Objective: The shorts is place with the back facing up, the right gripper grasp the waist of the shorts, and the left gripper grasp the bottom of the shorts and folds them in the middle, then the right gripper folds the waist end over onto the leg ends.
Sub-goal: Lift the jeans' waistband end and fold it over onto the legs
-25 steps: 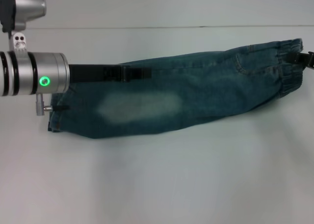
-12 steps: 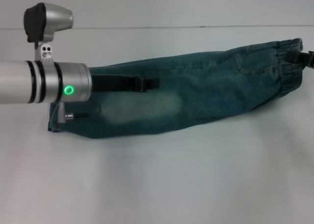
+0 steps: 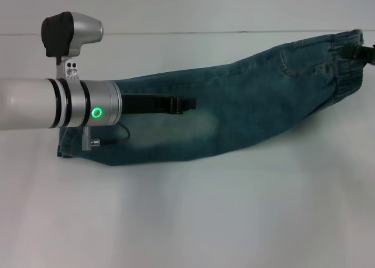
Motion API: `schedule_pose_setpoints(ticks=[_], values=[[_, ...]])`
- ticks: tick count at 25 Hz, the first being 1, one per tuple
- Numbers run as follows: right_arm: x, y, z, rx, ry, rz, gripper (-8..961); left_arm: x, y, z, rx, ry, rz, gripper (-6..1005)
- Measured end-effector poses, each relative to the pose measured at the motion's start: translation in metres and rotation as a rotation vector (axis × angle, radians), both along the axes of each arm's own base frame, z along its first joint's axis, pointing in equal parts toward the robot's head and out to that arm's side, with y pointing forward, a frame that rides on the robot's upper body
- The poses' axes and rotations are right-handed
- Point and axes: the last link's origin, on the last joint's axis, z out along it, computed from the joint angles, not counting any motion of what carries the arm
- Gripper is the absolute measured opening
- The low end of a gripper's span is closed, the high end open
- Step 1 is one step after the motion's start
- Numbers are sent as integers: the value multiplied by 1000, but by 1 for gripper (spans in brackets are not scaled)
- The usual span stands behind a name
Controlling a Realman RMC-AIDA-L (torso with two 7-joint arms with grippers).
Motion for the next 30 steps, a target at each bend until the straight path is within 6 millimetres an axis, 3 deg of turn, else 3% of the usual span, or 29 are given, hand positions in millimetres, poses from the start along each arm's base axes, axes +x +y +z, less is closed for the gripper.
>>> schedule_pose_setpoints(ticks=[10,30], values=[[-18,6,9,-9,11,61,106,-2,4,-22,21,72,16,1],[-63,12,29,-19,50,201,106,1,3,-34,45,53,7,1]])
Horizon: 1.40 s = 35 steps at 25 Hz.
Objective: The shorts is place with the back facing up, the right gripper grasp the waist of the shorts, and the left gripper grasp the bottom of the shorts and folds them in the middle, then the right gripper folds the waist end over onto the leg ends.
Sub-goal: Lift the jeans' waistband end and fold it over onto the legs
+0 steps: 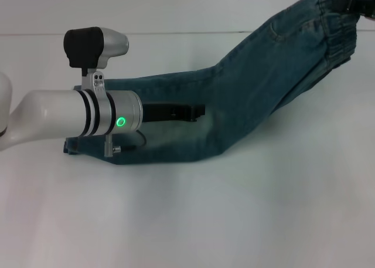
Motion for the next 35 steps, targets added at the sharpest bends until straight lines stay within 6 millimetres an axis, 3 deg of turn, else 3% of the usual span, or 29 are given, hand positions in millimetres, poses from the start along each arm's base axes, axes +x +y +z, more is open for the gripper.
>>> schedule_pose_setpoints(ticks=[21,35], values=[[-62,12,3,-48,11,150,105,11,-6,-23,-11,24,-34,0],[-82,14,-2,-89,0,197,105,26,-21,-36,-110,-5,-100,0]])
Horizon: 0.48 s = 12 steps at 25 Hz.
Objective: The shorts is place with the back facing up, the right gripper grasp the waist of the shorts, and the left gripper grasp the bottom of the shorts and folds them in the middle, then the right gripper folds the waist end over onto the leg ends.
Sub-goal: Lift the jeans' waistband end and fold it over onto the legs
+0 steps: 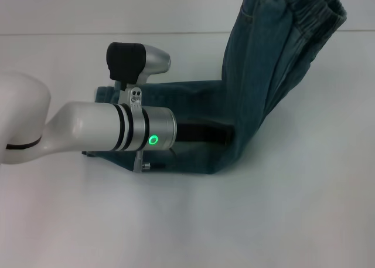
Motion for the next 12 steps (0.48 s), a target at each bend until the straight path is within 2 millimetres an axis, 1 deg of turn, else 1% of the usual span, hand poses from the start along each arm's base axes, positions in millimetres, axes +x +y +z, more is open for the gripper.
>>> schedule_pose_setpoints(ticks=[3,5,7,12], values=[[-9,3,-5,-17,-11,23,105,0,-3,-1,-16,-1,-7,2],[-14,4,-8,-26,-19,37,105,-2,-2,0,1,-2,-1,3],[-19,5,-12,-37,-23,49,105,-6,3,5,46,2,15,5],[-29,9,-24,-74,-25,71,105,-28,24,24,206,42,69,8]])
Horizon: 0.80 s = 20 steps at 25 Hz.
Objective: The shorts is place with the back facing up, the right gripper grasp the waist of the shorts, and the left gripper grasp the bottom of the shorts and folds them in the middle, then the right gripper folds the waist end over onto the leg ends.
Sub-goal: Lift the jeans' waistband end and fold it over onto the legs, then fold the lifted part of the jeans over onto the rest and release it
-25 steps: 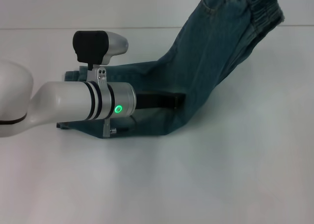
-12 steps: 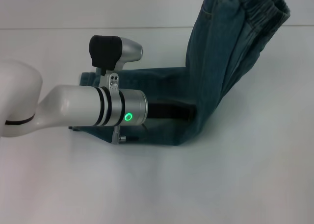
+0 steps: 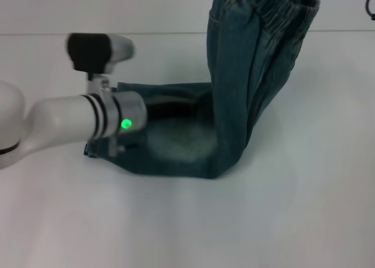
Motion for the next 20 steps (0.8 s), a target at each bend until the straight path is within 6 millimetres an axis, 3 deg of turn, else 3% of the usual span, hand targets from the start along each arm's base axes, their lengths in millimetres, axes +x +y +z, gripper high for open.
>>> schedule_pose_setpoints(ticks=[5,6,11,15,20], values=[[-8,6,-16,-26,-18,4,104,-29,18,29,188,61,76,12],[-11,7,-20,-30,-24,7,104,-47,27,53,318,104,130,13],[-24,13,-45,-67,-66,27,105,-68,34,90,502,163,189,16],[-36,17,-68,-101,-98,64,105,-77,37,111,575,185,203,19],[-57,17,-105,-165,-183,130,105,-79,40,123,622,216,194,23]])
